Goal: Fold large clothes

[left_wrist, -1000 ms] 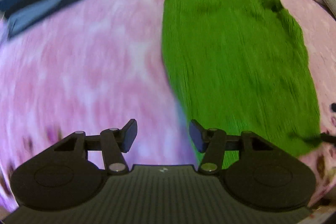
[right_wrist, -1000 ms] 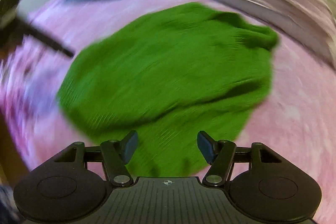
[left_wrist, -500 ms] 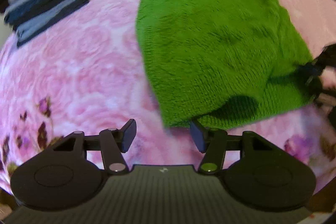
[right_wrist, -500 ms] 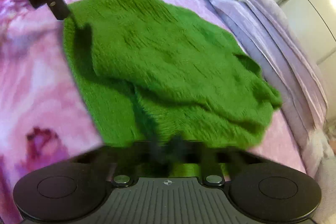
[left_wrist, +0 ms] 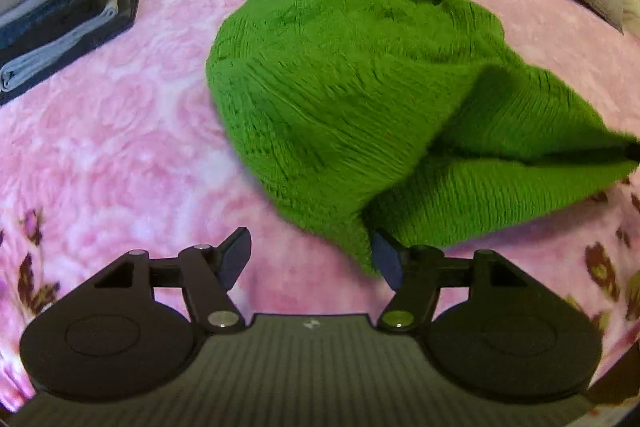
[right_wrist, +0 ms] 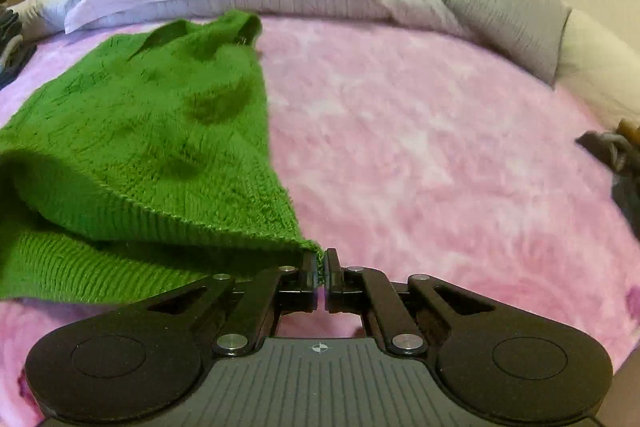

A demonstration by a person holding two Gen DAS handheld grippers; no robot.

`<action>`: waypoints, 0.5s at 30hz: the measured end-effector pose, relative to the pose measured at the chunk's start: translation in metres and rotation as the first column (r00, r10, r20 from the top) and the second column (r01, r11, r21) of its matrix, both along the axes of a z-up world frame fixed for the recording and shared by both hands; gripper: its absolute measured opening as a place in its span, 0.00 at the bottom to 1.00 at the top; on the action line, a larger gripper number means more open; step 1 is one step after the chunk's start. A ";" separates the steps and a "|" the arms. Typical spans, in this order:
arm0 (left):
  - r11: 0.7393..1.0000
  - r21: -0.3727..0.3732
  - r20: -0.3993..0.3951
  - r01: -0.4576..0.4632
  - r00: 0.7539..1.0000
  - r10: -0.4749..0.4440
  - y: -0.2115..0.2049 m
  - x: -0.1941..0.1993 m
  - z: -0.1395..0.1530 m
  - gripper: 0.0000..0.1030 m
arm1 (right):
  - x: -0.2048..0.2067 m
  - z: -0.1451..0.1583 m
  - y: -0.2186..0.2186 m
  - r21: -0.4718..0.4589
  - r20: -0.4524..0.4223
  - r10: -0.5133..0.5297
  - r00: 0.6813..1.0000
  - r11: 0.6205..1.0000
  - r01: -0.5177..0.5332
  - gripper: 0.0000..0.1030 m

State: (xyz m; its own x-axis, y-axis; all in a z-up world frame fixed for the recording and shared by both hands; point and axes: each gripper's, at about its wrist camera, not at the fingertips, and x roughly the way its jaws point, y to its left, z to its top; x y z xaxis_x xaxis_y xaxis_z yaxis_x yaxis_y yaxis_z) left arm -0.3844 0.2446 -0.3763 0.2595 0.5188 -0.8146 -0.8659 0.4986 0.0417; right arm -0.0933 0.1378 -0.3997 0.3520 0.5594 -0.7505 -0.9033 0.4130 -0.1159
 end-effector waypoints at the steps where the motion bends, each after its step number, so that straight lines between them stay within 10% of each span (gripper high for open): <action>1: 1.000 -0.008 0.021 -0.011 1.000 0.011 0.003 0.000 0.001 0.61 | -0.002 0.001 -0.003 0.001 0.003 0.011 1.000 1.000 -0.011 0.00; 10: 0.998 0.046 -0.005 0.047 0.999 -0.047 0.018 0.035 0.000 0.57 | -0.027 -0.009 -0.001 -0.043 0.027 0.095 0.995 0.995 -0.094 0.00; 13: 0.989 0.079 -0.071 0.122 0.991 -0.117 0.021 0.046 -0.004 0.04 | -0.020 -0.013 0.007 -0.049 -0.001 0.102 0.995 0.994 -0.102 0.00; 15: 0.980 0.143 -0.090 0.140 0.988 -0.128 0.015 0.037 0.006 0.03 | -0.018 0.001 0.000 0.005 -0.009 0.126 0.992 0.992 -0.126 0.00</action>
State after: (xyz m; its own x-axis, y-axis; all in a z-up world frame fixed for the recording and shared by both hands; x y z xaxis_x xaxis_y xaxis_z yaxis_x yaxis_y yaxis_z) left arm -0.3472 0.2600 -0.3704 0.2720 0.6003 -0.7521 -0.7824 0.5930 0.1904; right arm -0.1116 0.1379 -0.3991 0.2711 0.6019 -0.7511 -0.9493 0.2960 -0.1054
